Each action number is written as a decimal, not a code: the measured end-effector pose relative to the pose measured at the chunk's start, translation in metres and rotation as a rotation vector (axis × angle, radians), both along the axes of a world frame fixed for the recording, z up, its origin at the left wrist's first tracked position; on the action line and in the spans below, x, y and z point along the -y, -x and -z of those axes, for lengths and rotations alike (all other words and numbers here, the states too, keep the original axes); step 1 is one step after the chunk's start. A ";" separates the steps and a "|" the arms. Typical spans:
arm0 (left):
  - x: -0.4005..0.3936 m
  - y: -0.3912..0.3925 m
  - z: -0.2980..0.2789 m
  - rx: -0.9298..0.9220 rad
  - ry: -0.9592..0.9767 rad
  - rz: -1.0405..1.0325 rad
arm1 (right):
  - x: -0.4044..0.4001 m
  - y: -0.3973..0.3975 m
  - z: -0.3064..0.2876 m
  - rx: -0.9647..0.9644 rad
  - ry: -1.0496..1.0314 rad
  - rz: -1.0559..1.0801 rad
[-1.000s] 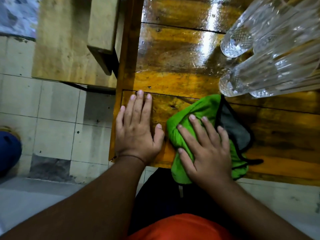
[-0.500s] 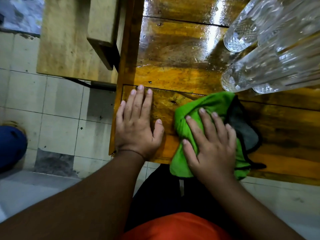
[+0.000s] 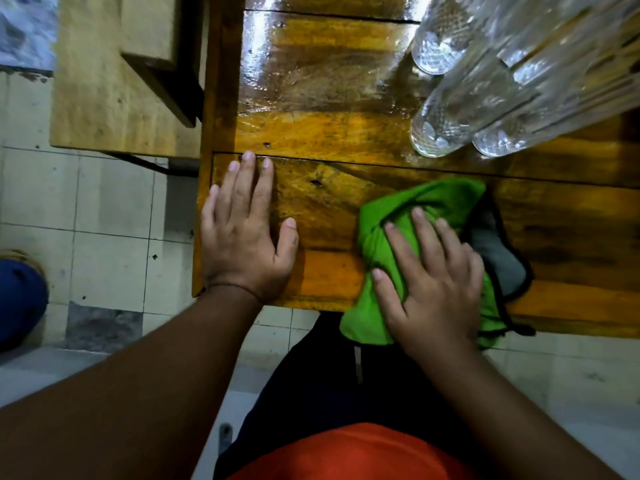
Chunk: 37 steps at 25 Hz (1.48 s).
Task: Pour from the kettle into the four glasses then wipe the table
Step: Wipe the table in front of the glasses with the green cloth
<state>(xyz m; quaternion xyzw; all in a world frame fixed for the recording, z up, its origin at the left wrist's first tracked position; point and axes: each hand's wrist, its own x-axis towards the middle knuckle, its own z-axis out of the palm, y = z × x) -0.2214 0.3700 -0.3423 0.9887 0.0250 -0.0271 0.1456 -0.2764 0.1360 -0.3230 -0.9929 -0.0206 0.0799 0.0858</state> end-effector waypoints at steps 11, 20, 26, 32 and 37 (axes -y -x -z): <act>0.013 -0.002 -0.011 -0.054 0.071 -0.062 | 0.008 -0.028 0.002 0.020 -0.009 0.007; 0.083 0.002 0.003 -0.012 -0.056 0.156 | 0.038 -0.022 -0.001 -0.018 -0.025 0.084; 0.087 0.004 0.003 0.024 -0.040 0.151 | 0.044 -0.020 0.001 0.027 -0.023 0.059; 0.087 0.001 0.003 0.026 -0.050 0.155 | 0.044 -0.026 0.002 -0.003 -0.008 0.079; 0.088 0.003 0.003 0.042 -0.060 0.157 | 0.043 -0.045 0.002 0.022 -0.001 0.049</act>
